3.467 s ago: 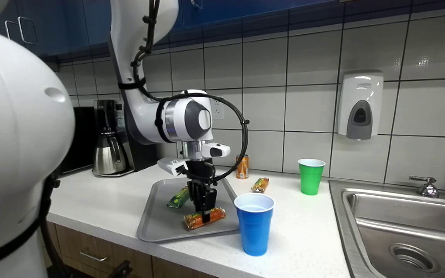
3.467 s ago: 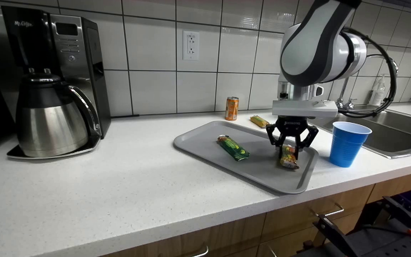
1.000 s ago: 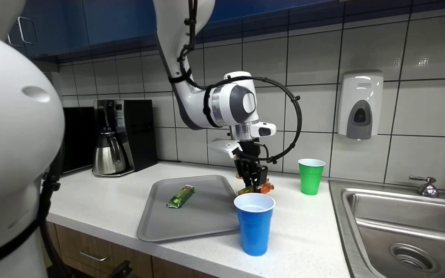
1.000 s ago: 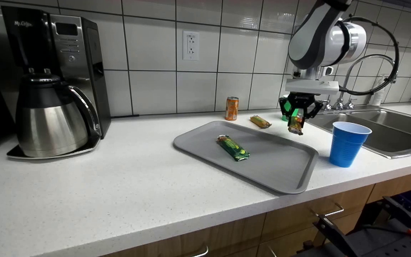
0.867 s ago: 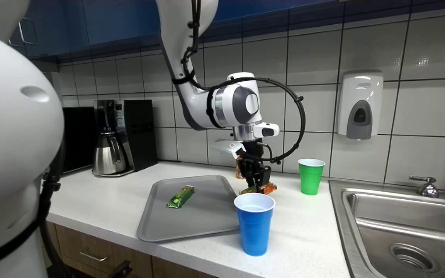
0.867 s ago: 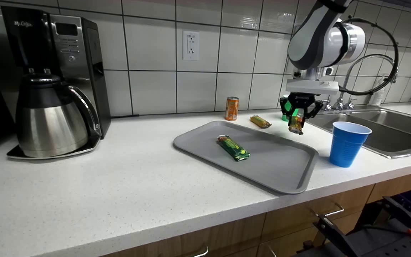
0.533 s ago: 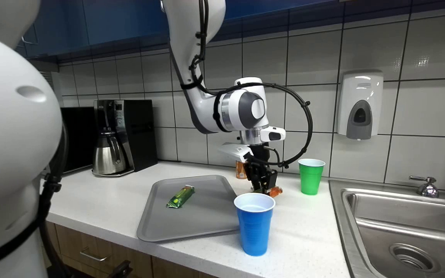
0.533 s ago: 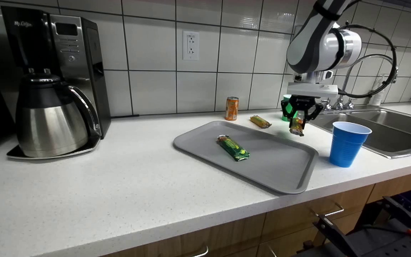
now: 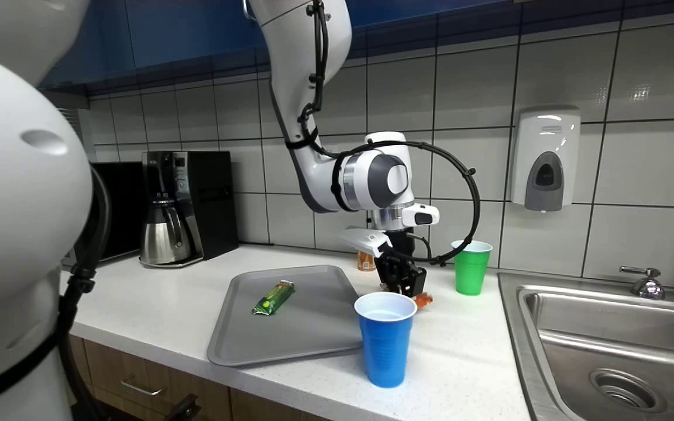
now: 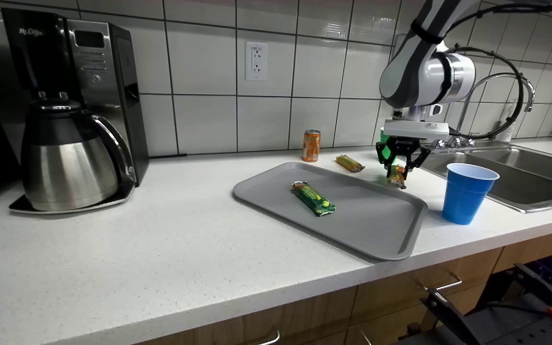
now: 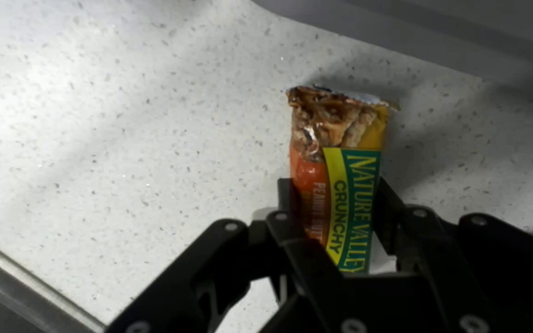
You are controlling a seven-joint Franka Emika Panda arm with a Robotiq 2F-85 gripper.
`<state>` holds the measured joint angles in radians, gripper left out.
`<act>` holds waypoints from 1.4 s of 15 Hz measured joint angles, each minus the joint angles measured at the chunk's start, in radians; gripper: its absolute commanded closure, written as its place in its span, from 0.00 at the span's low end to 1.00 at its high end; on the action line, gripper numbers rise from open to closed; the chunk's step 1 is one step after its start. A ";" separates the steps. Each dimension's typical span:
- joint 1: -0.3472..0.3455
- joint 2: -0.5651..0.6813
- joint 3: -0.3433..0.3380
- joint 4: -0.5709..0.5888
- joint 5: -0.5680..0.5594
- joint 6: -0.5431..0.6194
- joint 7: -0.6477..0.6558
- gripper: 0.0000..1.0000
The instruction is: Remove the packets from the grey tray.
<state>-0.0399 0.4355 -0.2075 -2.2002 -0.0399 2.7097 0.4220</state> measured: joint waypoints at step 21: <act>0.037 0.040 0.001 0.061 0.018 0.000 -0.030 0.00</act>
<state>-0.0031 0.4755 -0.2062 -2.1394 -0.0224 2.7097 0.3916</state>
